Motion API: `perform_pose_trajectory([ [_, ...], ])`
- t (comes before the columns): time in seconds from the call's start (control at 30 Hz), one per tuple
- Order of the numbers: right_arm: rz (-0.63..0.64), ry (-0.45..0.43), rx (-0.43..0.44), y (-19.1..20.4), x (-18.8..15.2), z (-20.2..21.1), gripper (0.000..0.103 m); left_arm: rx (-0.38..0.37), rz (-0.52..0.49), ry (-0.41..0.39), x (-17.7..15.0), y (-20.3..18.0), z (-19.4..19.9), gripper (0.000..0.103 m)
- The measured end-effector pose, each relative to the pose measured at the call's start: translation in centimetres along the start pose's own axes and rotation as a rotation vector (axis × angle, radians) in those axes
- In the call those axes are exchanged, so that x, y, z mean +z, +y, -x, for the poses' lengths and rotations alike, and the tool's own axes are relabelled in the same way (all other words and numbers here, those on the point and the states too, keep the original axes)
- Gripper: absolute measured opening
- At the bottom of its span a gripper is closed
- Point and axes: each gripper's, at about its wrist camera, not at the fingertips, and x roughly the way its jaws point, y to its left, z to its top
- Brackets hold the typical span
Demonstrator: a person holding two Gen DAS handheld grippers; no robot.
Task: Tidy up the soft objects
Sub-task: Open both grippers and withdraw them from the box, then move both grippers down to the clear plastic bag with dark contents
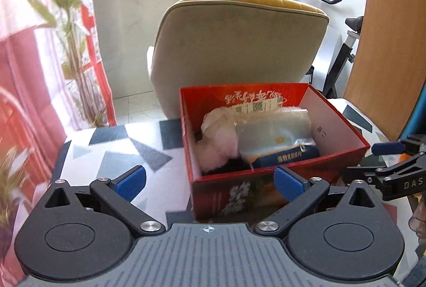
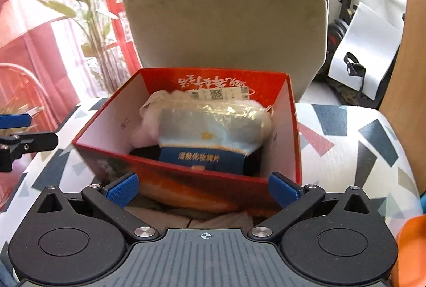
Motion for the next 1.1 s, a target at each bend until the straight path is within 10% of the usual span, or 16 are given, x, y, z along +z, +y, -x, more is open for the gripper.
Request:
perform_pose_trajectory([
  [0.63,0.008,0.093,-0.032,1.6,-11.0,-0.1,0.102,-0.027,0.315,0.208,-12.0,2.4,-0.7,0.103],
  [1.1,0.008,0.120,-0.056,1.7,-13.2,-1.7,0.102,-0.034,0.299,0.300,-15.3,1.8,-2.6,0.102],
])
